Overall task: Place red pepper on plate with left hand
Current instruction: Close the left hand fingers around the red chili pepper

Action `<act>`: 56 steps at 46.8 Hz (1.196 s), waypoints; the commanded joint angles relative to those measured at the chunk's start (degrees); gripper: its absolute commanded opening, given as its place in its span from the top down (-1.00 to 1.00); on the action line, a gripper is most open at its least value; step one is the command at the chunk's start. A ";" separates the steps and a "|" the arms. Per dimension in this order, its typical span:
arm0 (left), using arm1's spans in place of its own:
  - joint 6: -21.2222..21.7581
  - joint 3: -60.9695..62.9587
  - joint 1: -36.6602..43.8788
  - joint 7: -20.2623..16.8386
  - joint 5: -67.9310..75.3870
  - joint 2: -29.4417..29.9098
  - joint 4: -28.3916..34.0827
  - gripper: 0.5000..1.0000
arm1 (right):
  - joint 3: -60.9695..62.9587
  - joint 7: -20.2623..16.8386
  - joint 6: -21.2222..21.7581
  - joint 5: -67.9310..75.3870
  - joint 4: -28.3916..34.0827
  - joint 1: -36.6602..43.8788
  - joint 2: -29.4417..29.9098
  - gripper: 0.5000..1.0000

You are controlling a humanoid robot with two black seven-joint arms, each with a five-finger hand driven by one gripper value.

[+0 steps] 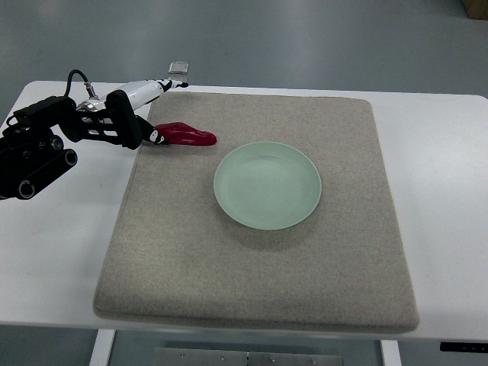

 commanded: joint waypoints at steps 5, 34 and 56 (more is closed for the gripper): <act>-0.03 0.36 0.10 -0.01 0.99 -0.18 0.31 -0.69 | 0.09 0.00 0.01 -0.04 0.00 0.00 0.00 -0.71; -0.03 1.59 0.01 -0.01 1.16 -1.41 0.31 -0.30 | 0.00 0.00 -0.07 -0.04 0.00 0.00 0.00 -0.71; -0.03 2.21 0.19 -0.10 1.25 -1.41 1.01 0.05 | 0.00 0.00 -0.08 0.04 0.00 0.00 0.00 -0.71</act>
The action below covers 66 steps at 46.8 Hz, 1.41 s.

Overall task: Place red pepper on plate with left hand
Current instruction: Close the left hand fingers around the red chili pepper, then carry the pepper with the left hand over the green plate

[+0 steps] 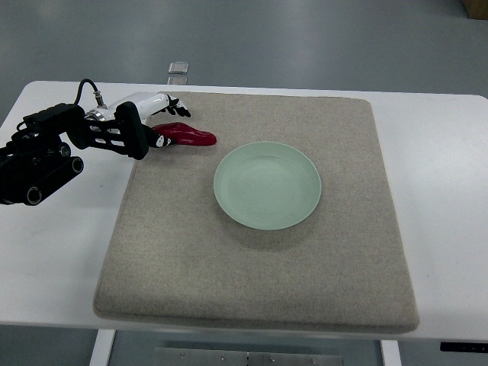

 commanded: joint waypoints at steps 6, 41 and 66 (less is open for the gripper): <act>0.00 0.36 0.09 -0.01 -0.01 0.00 0.19 0.10 | -0.01 0.00 0.04 0.06 0.07 0.00 0.00 -0.71; 0.00 0.36 0.36 -0.18 -0.01 0.18 0.19 0.20 | -0.01 0.00 0.04 0.05 -0.01 0.00 0.00 -0.71; 0.09 1.32 0.45 -0.53 -0.09 0.18 0.19 0.63 | -0.01 0.00 0.04 0.06 -0.01 0.00 0.00 -0.71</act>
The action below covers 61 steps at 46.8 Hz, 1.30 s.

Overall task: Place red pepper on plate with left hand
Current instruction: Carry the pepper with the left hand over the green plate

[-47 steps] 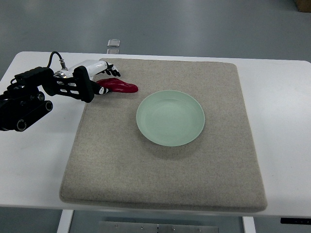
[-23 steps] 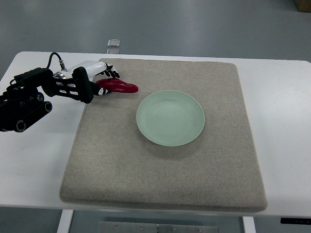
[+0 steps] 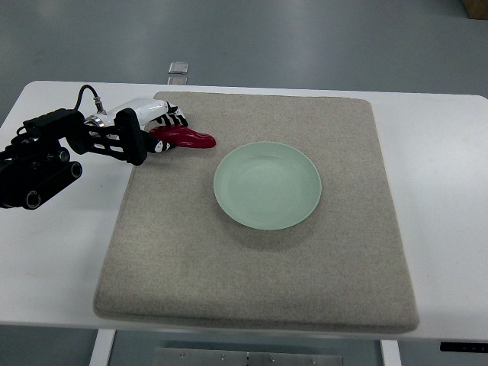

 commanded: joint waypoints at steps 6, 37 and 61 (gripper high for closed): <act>0.44 -0.08 0.00 -0.10 -0.17 0.00 0.00 0.97 | 0.00 0.00 0.02 -0.07 0.00 0.00 0.00 -0.71; 3.52 -1.32 -2.46 -0.27 -0.44 -0.97 -14.41 1.00 | 0.00 0.00 0.02 -0.07 0.00 0.00 0.00 -0.71; 1.50 0.26 -2.99 -0.62 9.31 -5.19 -21.18 1.00 | 0.00 0.00 0.02 -0.07 0.00 0.00 0.00 -0.71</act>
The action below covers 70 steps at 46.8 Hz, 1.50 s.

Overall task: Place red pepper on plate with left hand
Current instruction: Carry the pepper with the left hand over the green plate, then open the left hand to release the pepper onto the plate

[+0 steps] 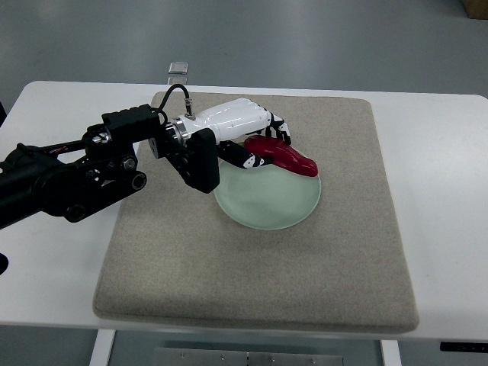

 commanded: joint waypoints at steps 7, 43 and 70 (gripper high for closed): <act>-0.19 1.31 0.56 -0.01 3.14 -1.27 0.35 1.00 | 0.00 0.00 0.04 -0.01 -0.01 0.00 0.00 -0.71; -0.10 2.72 1.97 0.08 5.08 -2.24 2.02 0.16 | 0.00 0.00 0.04 0.07 -0.01 0.00 0.00 -0.71; 2.97 -8.61 4.60 0.17 -20.47 -2.41 1.84 -0.97 | 0.00 0.00 -0.05 -0.01 -0.01 0.00 0.00 -0.71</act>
